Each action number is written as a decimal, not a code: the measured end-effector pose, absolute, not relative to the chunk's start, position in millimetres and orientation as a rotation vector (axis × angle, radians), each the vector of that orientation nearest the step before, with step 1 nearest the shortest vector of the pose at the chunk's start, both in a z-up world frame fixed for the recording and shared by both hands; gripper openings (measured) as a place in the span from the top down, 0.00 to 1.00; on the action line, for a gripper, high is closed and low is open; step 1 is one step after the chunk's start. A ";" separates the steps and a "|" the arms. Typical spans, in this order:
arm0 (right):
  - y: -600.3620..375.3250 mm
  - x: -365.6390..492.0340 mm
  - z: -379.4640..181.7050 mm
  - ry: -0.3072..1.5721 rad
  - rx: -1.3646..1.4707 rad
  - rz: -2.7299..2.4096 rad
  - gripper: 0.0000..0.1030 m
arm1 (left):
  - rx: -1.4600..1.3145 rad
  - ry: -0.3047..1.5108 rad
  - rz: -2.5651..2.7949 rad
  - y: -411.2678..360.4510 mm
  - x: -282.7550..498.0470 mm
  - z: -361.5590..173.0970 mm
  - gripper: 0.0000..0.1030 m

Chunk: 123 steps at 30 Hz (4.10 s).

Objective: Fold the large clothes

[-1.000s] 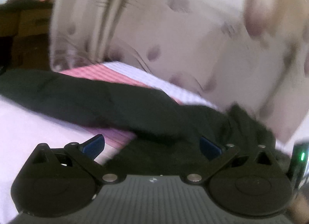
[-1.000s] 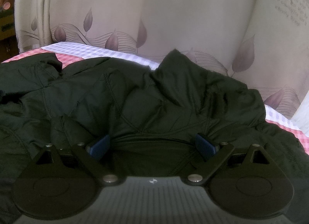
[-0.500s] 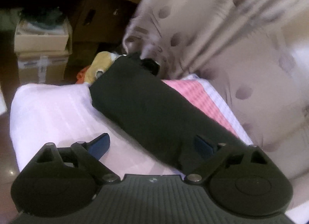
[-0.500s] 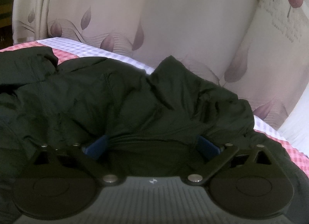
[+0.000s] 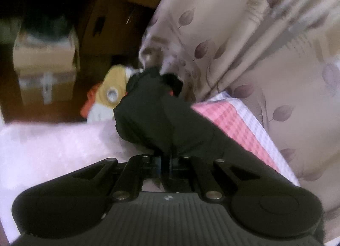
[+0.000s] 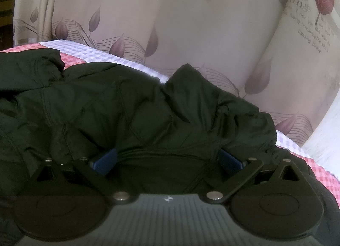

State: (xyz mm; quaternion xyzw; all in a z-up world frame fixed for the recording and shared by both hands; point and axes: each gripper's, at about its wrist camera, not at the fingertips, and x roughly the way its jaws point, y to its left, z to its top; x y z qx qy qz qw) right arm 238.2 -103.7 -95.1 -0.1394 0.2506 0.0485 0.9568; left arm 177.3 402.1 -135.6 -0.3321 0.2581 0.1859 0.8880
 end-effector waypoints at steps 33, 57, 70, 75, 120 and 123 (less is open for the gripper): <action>-375.5 77.6 -64.9 0.407 0.413 -0.001 0.00 | 0.050 0.587 -0.598 -135.4 204.1 -113.4 0.77; -272.7 211.4 -66.5 0.589 0.042 0.131 0.63 | 0.077 0.505 -0.227 -42.9 199.1 -94.7 0.38; -270.6 212.9 -103.7 0.577 0.026 0.114 0.59 | 0.180 0.491 -0.088 -33.0 204.2 -100.8 0.32; -271.5 211.0 -105.1 0.570 0.019 0.094 0.54 | 0.215 0.483 -0.065 -35.9 203.7 -103.0 0.31; -280.0 202.6 -98.1 0.546 0.059 0.103 0.23 | 0.033 0.500 -0.019 32.7 235.6 -84.4 0.02; -292.6 182.2 -83.1 0.488 0.103 0.085 0.19 | -0.013 0.529 -0.005 59.2 255.4 -83.4 0.01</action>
